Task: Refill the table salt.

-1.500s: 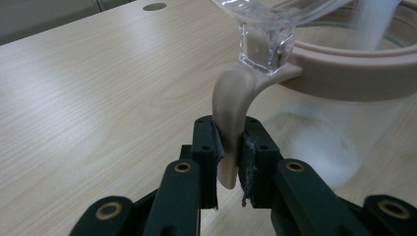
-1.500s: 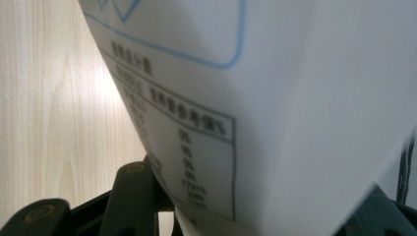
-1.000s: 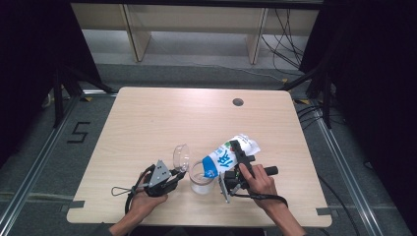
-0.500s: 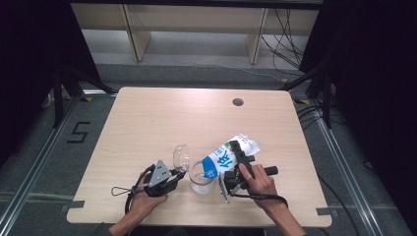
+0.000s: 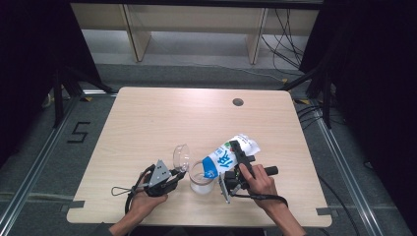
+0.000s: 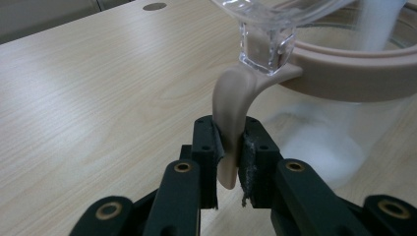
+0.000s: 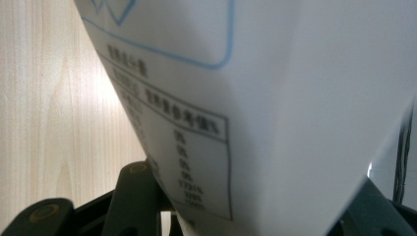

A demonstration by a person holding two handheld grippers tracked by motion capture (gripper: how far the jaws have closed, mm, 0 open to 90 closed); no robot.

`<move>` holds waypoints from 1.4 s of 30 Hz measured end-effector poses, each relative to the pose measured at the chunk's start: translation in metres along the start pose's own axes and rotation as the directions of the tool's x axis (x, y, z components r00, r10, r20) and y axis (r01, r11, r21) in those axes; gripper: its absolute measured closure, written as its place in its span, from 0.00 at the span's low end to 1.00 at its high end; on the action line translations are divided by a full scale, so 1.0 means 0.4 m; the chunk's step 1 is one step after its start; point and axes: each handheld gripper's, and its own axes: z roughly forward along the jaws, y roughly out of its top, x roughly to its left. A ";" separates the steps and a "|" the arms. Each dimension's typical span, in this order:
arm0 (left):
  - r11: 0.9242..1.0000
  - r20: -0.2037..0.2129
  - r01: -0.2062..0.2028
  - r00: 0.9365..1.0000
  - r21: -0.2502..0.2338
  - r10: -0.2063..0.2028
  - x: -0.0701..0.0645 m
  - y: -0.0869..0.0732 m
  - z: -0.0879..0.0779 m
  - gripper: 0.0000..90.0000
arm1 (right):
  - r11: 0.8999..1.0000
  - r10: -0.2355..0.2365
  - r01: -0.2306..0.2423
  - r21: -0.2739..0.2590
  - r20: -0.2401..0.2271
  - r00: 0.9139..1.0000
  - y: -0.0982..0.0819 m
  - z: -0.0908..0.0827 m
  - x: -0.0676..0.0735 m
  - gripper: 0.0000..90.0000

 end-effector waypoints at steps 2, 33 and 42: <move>1.000 0.000 0.000 1.000 0.000 0.000 0.000 0.000 0.000 0.87 | 0.997 -0.071 0.071 0.003 0.004 0.997 0.004 -0.004 -0.014 0.60; 1.000 0.001 -0.001 1.000 0.001 0.001 0.000 0.000 0.000 0.86 | 0.997 -0.078 0.078 0.015 0.013 0.997 0.005 -0.008 -0.013 0.61; 1.000 0.001 0.000 1.000 0.000 0.000 0.000 0.000 0.000 0.86 | 0.997 -0.077 0.076 0.016 0.012 0.997 0.004 -0.008 -0.013 0.61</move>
